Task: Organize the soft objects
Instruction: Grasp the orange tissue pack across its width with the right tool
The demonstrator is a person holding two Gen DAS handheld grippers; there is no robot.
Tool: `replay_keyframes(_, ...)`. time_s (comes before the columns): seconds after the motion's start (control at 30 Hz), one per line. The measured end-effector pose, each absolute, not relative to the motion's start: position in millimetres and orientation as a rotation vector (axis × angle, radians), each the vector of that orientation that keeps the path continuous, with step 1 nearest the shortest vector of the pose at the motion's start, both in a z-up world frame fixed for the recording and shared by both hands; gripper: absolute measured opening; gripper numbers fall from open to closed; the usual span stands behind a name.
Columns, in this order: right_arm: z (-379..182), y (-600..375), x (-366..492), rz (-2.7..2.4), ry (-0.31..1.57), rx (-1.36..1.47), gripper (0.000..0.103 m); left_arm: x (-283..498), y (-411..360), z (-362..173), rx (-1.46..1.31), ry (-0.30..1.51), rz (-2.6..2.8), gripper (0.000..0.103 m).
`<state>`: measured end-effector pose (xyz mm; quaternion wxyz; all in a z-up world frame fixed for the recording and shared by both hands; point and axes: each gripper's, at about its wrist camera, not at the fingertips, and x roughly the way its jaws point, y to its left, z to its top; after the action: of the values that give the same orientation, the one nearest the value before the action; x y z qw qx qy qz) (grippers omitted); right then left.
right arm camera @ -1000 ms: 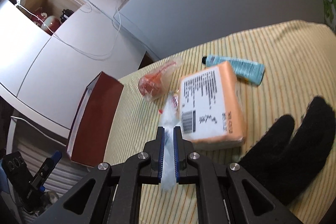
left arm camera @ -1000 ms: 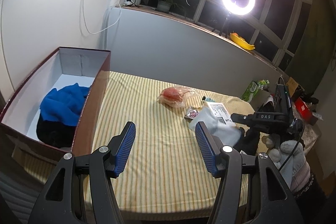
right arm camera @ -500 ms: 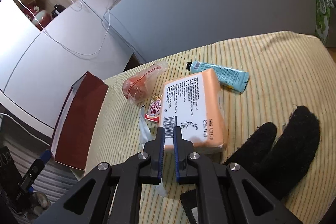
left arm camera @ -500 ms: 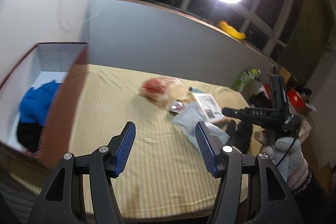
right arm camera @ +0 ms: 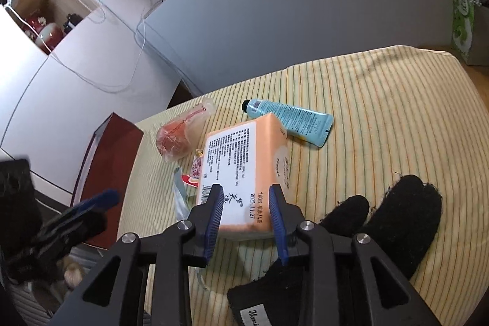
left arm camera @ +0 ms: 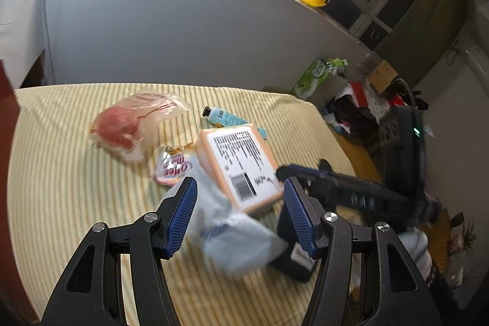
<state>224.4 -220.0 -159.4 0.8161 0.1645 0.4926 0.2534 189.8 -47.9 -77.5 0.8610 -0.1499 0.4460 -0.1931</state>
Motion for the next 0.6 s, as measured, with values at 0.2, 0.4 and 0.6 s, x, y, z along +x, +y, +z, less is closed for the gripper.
replay_keyframes(0.2,-173,-214,232,0.53,1.091,0.284,0.028,215,-55,-93,-0.321,1.001,-0.381,0.059)
replay_keyframes(0.4,-181,-220,239,0.546,1.103,0.309,0.028,227,-62,-103,-0.306,1.048,-0.377,0.059)
replay_keyframes(0.6,-188,-230,244,0.58,1.139,0.402,0.028,243,-71,-110,-0.28,1.093,-0.379,0.067)
